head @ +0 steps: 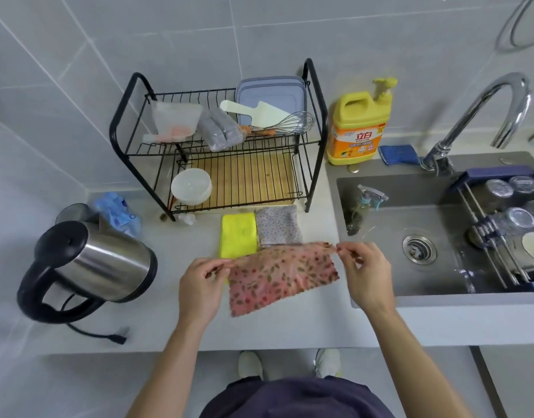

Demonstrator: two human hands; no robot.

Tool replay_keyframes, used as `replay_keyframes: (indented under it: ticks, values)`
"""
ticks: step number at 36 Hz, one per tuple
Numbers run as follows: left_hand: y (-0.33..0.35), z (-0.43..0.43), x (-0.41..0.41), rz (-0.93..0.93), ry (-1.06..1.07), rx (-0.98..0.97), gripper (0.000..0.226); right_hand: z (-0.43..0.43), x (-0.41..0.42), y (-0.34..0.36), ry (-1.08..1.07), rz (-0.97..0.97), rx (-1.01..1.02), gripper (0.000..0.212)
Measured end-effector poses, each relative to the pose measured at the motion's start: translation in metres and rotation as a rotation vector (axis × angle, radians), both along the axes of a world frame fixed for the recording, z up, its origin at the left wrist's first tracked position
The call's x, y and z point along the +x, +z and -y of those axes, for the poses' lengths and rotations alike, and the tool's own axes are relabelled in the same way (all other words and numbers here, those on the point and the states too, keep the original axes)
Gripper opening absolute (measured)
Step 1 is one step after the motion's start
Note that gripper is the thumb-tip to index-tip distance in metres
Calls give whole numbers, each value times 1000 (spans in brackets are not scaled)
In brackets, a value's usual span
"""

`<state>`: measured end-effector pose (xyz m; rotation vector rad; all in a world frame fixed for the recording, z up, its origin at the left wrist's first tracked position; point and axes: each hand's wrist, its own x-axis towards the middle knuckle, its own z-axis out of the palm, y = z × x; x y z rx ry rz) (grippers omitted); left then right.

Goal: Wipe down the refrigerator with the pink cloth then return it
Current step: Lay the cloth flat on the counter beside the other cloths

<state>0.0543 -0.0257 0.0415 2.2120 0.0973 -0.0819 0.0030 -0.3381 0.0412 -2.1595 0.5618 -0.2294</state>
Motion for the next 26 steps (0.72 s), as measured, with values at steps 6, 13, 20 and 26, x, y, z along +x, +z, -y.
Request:
replay_keyframes:
  ticks: [6,13,20,26]
  values:
    - [-49,-7,-31,-153,-60,139,19,-2,-26,-61,35,-213,-119,15]
    - [-84,-8,-58,-264,-60,212,22,-10,-28,-70,-28,-305,54,21]
    - [-88,-14,-53,-259,-104,260,34,-8,-5,-63,-56,-264,177,16]
    - [-93,-10,-47,-226,-133,362,16,-4,8,-58,-66,-210,199,17]
